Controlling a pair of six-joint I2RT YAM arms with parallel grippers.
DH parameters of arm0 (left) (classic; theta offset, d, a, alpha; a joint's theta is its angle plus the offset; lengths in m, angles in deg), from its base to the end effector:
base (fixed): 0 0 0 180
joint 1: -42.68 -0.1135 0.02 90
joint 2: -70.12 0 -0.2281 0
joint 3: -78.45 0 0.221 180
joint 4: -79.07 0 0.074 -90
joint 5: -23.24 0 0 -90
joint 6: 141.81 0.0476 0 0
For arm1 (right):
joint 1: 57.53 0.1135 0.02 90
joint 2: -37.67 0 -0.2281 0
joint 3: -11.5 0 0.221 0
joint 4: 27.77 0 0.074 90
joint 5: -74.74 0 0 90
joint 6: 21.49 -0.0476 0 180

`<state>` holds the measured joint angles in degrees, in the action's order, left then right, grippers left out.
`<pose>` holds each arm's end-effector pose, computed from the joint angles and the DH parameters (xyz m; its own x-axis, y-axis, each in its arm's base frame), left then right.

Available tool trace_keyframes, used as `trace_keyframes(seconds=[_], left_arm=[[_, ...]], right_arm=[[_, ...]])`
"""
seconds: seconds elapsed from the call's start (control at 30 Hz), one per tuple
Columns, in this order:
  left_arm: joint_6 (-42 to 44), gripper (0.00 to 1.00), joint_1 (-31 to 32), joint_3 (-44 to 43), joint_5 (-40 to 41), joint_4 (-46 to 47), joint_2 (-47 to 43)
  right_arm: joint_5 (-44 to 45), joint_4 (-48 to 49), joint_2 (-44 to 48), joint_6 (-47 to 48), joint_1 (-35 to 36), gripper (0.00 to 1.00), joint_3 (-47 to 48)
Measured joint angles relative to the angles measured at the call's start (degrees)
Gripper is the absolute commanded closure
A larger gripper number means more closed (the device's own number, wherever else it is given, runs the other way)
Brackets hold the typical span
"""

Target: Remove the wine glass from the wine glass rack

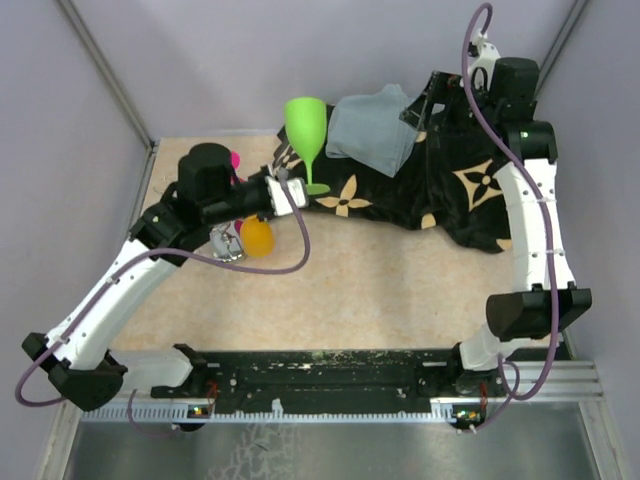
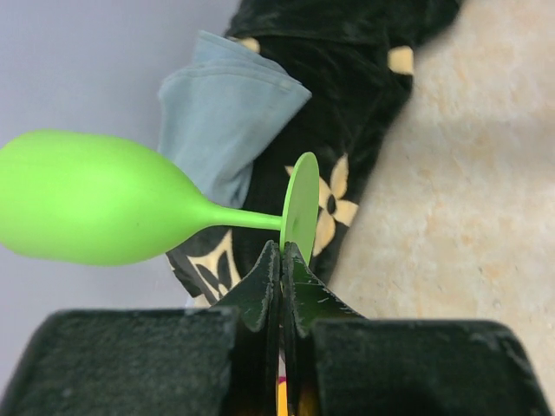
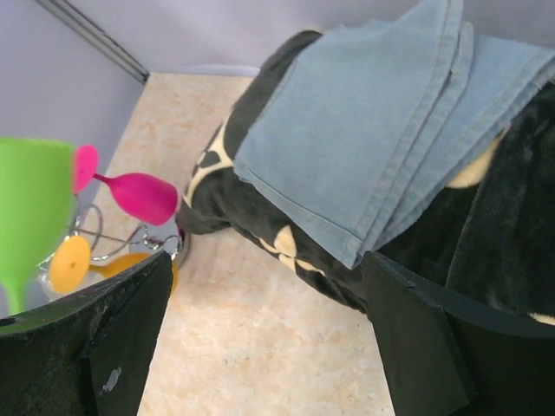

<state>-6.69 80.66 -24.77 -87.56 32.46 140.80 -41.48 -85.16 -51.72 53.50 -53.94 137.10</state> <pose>0.1833 -0.1646 0.4188 0.4648 0.4775 -0.7456 0.7333 0.2644 0.6264 0.3028 0.0401 0.4300 -0.4693 0.2034 -0.8593 -0.3580 0.8457 0.3957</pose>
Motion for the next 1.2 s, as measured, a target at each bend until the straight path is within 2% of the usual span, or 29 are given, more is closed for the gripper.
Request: trace_keyframes(seconds=[0.13, 0.23, 0.5, 0.83, 1.0, 1.2], left_arm=[[6.9, 1.0, 4.8, 7.4, 2.5, 0.4, -2.3], [11.5, 1.0, 7.5, 13.3, 3.5, 2.0, -4.2], [23.4, 1.0, 13.8, 27.4, 4.6, 7.5, -8.3], [36.3, 1.0, 15.1, 38.3, 3.2, 15.9, -10.4], [41.2, 1.0, 15.1, 42.7, 2.6, 18.9, -10.5], [44.4, 1.0, 15.1, 43.6, 1.9, 22.4, -10.4]], right_arm=[[-3.0, -3.0, -1.6, -0.5, 0.0, 0.16, 6.0], [-5.5, -4.5, -1.4, -0.8, 0.0, 0.17, 6.6], [-8.8, -10.3, 0.4, 0.0, 4.3, 0.17, -0.7], [-16.9, -16.4, 6.1, 1.9, 9.7, 0.16, -8.9], [-17.4, -18.5, 7.3, 3.0, 10.1, 0.15, -9.7], [-16.4, -19.5, 7.2, 4.1, 10.9, 0.15, -9.7]])
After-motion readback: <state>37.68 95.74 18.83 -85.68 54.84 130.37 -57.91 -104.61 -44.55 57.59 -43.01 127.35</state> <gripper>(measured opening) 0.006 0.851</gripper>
